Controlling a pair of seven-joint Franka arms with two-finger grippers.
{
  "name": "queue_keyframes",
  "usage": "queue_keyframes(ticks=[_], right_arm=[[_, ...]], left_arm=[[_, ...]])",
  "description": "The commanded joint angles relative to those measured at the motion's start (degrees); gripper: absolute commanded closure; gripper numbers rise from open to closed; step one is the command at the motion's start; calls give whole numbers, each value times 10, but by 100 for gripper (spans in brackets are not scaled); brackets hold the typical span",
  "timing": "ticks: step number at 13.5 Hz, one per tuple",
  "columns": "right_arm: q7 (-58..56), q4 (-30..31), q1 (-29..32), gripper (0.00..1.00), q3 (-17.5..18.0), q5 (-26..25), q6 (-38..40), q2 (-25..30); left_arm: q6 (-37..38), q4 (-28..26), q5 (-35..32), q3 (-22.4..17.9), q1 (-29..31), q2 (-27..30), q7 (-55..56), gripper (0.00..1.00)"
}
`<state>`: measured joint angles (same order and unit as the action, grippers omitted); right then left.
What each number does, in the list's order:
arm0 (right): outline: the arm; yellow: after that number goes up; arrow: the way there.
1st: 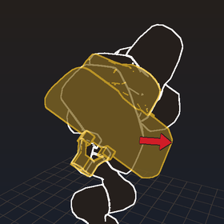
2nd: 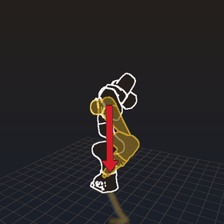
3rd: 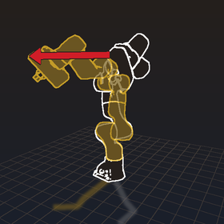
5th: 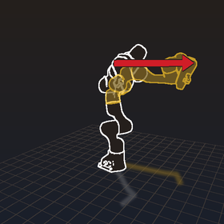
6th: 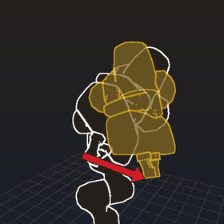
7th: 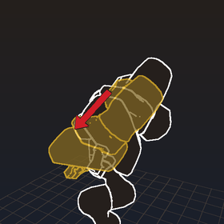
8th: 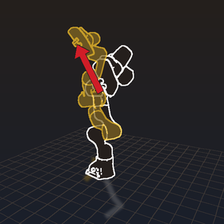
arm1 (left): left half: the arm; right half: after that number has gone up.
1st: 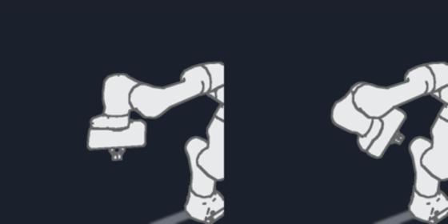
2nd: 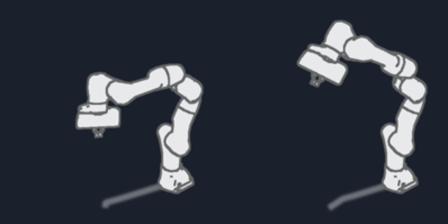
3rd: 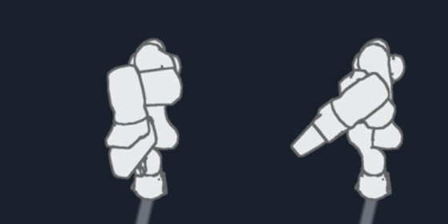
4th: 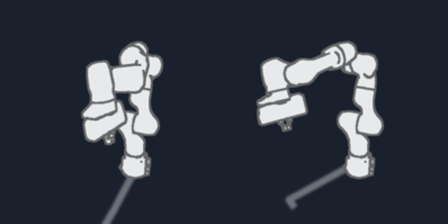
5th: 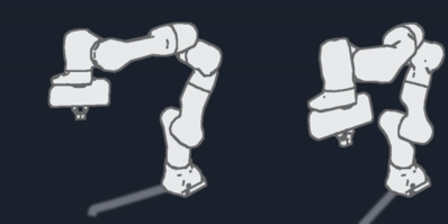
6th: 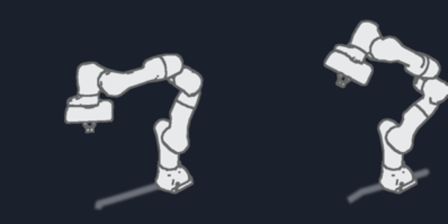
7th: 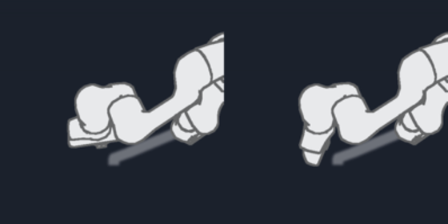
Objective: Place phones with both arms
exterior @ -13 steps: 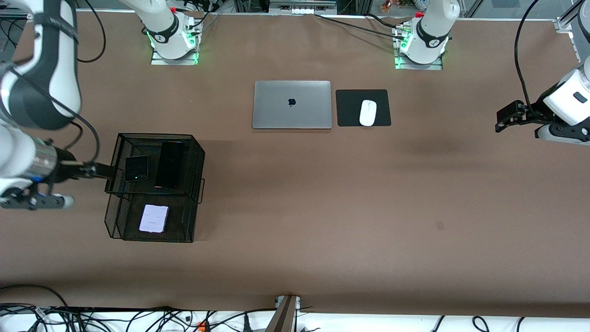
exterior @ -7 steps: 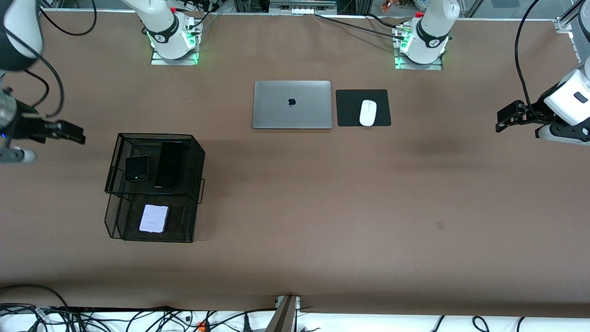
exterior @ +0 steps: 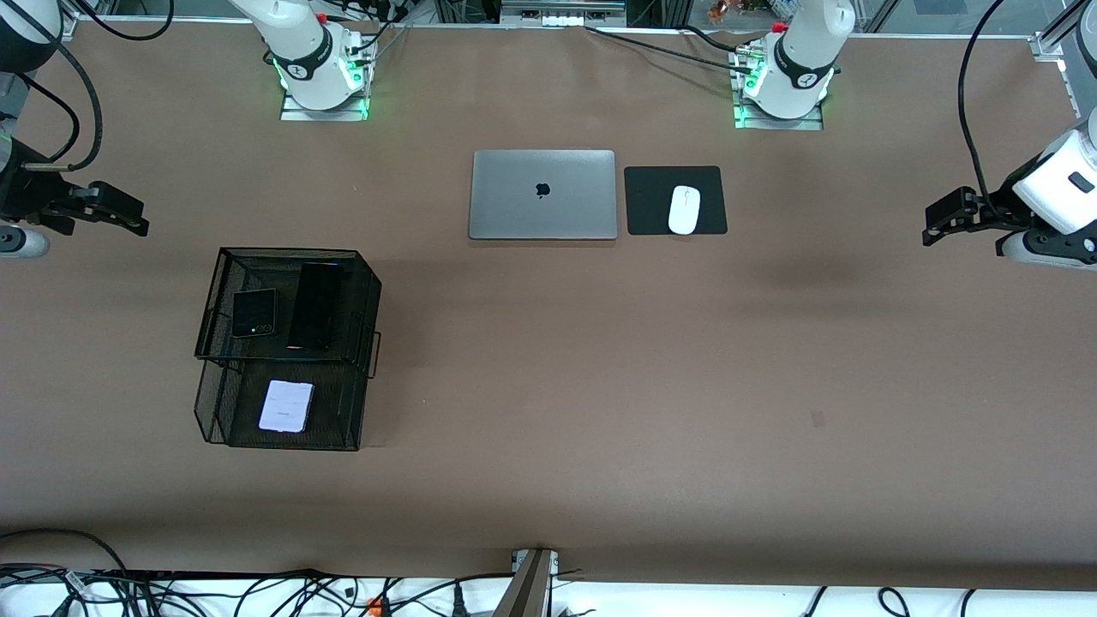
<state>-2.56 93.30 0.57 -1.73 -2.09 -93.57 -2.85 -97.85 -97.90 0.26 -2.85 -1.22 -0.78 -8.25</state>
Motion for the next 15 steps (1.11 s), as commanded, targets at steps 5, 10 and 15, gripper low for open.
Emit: queue_keyframes(ticks=[5, 10, 15], right_arm=[[5, -15, 13, 0, 10, -6, 37, -6], [35, -15, 13, 0, 10, 21, 42, -7], [36, -17, 12, 0, 10, 22, 41, -7]], left_arm=[[13, 16, -11, 0, 2, -6, -12, 0], [13, 16, -11, 0, 2, -6, -12, 0], [13, 16, -11, -1, 3, -6, -12, 0]])
